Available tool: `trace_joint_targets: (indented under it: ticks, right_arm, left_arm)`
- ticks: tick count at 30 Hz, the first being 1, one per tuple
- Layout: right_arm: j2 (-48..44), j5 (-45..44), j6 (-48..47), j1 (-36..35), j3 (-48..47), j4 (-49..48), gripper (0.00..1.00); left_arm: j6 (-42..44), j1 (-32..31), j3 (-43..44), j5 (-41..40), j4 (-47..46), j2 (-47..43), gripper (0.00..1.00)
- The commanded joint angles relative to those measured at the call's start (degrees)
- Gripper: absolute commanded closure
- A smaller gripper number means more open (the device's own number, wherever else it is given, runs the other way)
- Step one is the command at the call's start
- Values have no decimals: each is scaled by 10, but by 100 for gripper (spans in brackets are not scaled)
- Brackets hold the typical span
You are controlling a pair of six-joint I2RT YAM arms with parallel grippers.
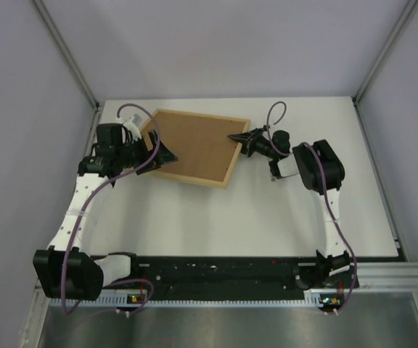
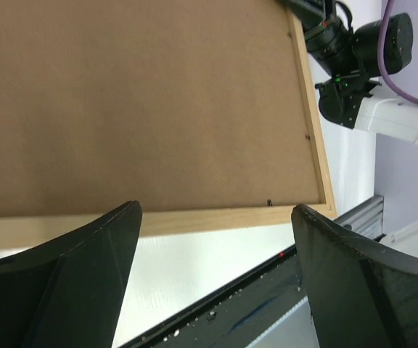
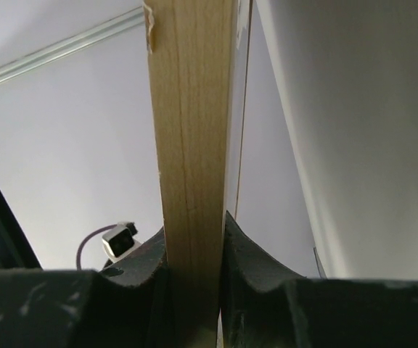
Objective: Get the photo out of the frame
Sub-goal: Turn over the photo frame at the center of the board.
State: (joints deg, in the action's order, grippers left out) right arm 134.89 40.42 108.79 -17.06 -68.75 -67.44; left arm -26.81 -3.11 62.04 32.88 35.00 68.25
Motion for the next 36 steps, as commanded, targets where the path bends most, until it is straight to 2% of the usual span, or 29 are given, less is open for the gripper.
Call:
trace_joint_targets:
  ticks: [1, 5, 9, 14, 18, 24, 30, 36]
  right_arm:
    - [-90, 76, -2, 6, -36, -44, 100]
    - [-124, 107, -115, 11, -39, 84, 100]
    - [-148, 130, -266, 16, -63, 266, 100]
    - [-169, 134, -469, 19, -109, 510, 100]
    - [-172, 113, -609, 26, -139, 630, 100]
    - [-159, 59, -762, 44, -157, 749, 100]
    - [-162, -16, -826, 53, -143, 777, 100]
    - [-155, -62, -873, 55, -144, 800, 76]
  left_arm:
    - [23, 6, 62, -18, -13, -11, 9]
    - [27, 8, 84, -28, -7, -1, 8]
    - [33, 17, 101, -45, 2, 8, 7]
    - [42, 44, 108, -57, 4, 18, 6]
    - [57, 56, 114, -89, 9, 36, 4]
    - [83, 79, 86, -142, -23, 56, 1]
    - [94, 100, 45, -157, -75, 92, 1]
    - [104, 104, 27, -136, -94, 133, 1]
